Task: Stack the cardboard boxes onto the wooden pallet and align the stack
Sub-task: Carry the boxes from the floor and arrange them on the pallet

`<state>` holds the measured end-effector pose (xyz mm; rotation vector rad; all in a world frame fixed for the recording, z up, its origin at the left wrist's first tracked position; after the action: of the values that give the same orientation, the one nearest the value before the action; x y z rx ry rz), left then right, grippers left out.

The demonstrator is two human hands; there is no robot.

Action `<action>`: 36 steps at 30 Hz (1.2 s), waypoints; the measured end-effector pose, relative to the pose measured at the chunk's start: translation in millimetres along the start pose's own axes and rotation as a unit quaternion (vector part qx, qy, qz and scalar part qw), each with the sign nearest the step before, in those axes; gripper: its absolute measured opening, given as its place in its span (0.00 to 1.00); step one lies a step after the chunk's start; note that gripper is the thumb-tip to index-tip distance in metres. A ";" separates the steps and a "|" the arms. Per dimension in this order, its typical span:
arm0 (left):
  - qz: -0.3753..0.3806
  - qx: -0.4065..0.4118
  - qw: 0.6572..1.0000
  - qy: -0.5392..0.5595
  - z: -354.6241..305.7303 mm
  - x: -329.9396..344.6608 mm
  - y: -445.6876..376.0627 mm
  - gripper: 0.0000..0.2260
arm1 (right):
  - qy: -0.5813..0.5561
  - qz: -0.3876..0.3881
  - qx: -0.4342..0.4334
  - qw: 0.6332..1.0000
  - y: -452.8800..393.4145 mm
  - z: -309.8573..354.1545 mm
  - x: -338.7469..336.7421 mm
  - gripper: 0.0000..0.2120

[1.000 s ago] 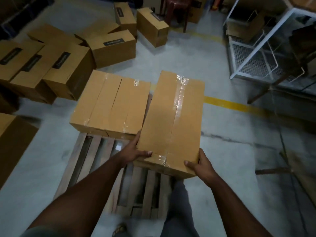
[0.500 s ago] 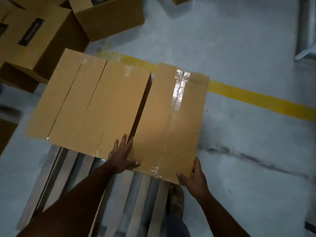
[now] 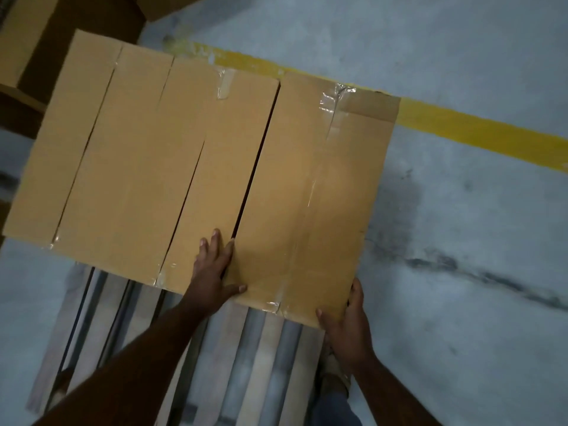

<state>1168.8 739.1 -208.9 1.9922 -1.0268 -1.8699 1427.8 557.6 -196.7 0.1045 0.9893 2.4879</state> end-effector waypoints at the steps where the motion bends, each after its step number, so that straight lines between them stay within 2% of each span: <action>1: 0.001 0.004 1.000 0.003 1.3 -0.3 0.9 0.52 | 0.005 0.002 -0.002 1.000 0.8 1.7 -0.4 0.46; 4: 0.008 -0.001 1.000 -0.010 1.0 -2.8 3.3 0.53 | 0.013 0.007 0.007 1.000 4.1 5.7 -0.5 0.48; 8: -0.004 -0.022 1.000 -0.008 -3.5 0.7 9.2 0.50 | 0.035 0.012 0.047 0.998 13.7 2.7 -1.6 0.53; 11: 0.000 -0.009 1.000 -0.025 -1.3 5.5 12.7 0.50 | 0.043 0.013 0.054 0.998 16.4 0.5 -3.9 0.54; 14: 0.009 0.013 1.000 -0.019 1.2 7.9 13.9 0.56 | 0.044 0.013 0.051 0.998 15.6 -2.0 -1.6 0.55; 16: 0.026 0.027 0.999 -0.021 1.9 10.1 16.7 0.63 | 0.050 0.015 0.054 0.997 17.9 -2.1 1.8 0.56; 18: 0.048 0.040 0.996 -0.066 1.9 13.7 19.8 0.70 | 0.046 0.015 0.065 0.997 20.6 -2.4 4.0 0.57; 20: 0.045 0.039 0.992 -0.109 3.3 18.2 20.8 0.70 | 0.041 0.013 0.072 0.996 20.4 -5.3 4.0 0.57; 25: 0.022 0.023 0.992 -0.122 2.5 27.1 19.8 0.68 | 0.054 0.030 0.086 0.994 16.0 -10.2 2.1 0.55; 29: 0.030 0.000 0.992 -0.125 -1.7 25.5 24.0 0.64 | 0.080 0.044 0.064 0.994 16.0 -6.5 3.8 0.56; 32: 0.037 -0.011 0.991 -0.125 -25.6 10.0 49.6 0.56 | 0.107 -0.002 0.050 0.993 34.1 4.2 0.4 0.59; 34: 0.044 -0.007 0.992 -0.115 -45.0 -5.7 88.9 0.47 | 0.123 -0.021 0.018 0.992 65.0 18.6 -2.0 0.52; 36: 0.035 0.013 0.998 -0.052 -58.3 -23.5 136.6 0.38 | 0.146 -0.006 -0.025 0.989 106.8 35.0 -1.4 0.41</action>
<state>1179.4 636.6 -99.4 1.8639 -1.1386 -1.9504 1395.9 511.1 -99.4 -0.2884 1.0357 2.5631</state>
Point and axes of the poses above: each hand's wrist, its own y-axis away from the middle knuckle, its own x-axis out of the palm, z = x × y, the point moved 2 cm from there along -y, towards the middle knuckle, and after that the axes turned 15 degrees about -y, right-handed, at the moved point
